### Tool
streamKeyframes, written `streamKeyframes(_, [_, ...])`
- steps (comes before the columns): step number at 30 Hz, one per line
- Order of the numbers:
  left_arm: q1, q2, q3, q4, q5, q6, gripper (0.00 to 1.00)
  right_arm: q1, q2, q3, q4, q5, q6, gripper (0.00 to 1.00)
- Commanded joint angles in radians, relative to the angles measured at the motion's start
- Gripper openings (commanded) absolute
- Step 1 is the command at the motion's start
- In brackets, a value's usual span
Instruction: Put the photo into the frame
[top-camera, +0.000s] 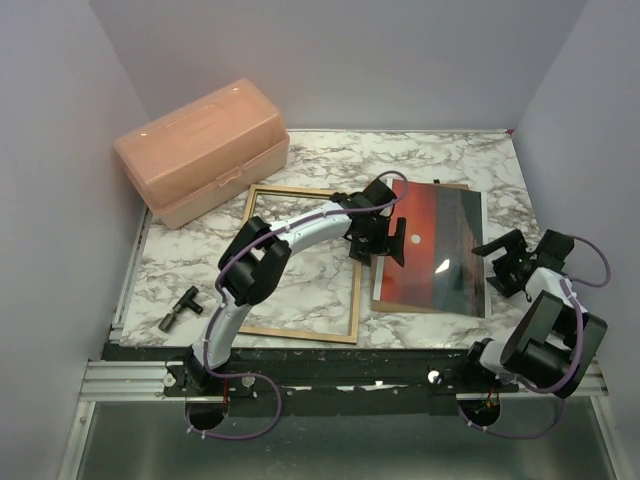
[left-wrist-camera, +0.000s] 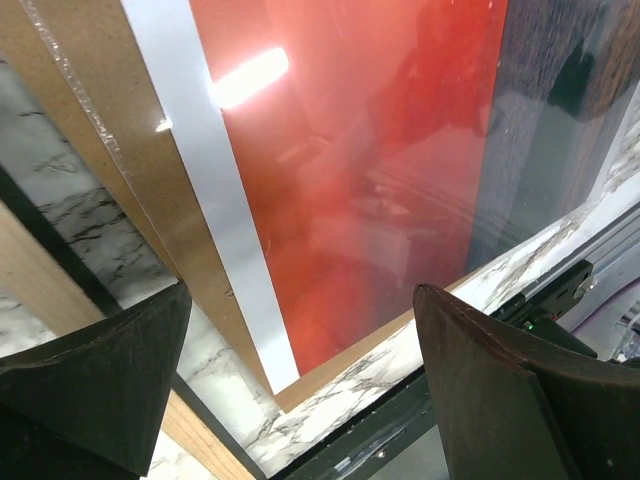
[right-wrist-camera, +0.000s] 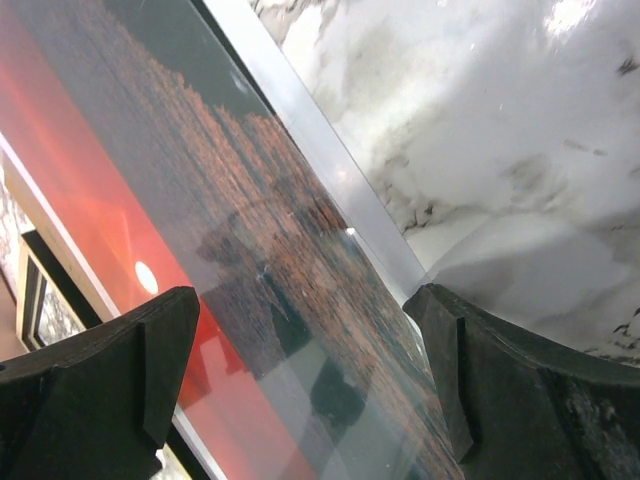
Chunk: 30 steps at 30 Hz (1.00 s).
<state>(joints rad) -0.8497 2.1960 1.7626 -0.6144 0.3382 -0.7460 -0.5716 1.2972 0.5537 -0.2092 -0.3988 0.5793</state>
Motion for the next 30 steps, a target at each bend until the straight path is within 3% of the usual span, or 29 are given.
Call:
streamKeyframes(1, [-0.004, -0.085, -0.011, 0.182, 0.134, -0.046, 0.93, 0.021, -0.039, -0.055, -0.215, -0.194, 0.031, 0.99])
streamKeyframes(14, [0.009, -0.213, -0.044, 0.153, 0.147, -0.019, 0.92, 0.021, -0.115, -0.053, -0.256, -0.262, 0.033, 0.99])
streamKeyframes(30, [0.086, -0.448, -0.34, 0.14, -0.005, -0.018, 0.92, 0.077, -0.194, -0.056, -0.263, -0.365, 0.085, 0.99])
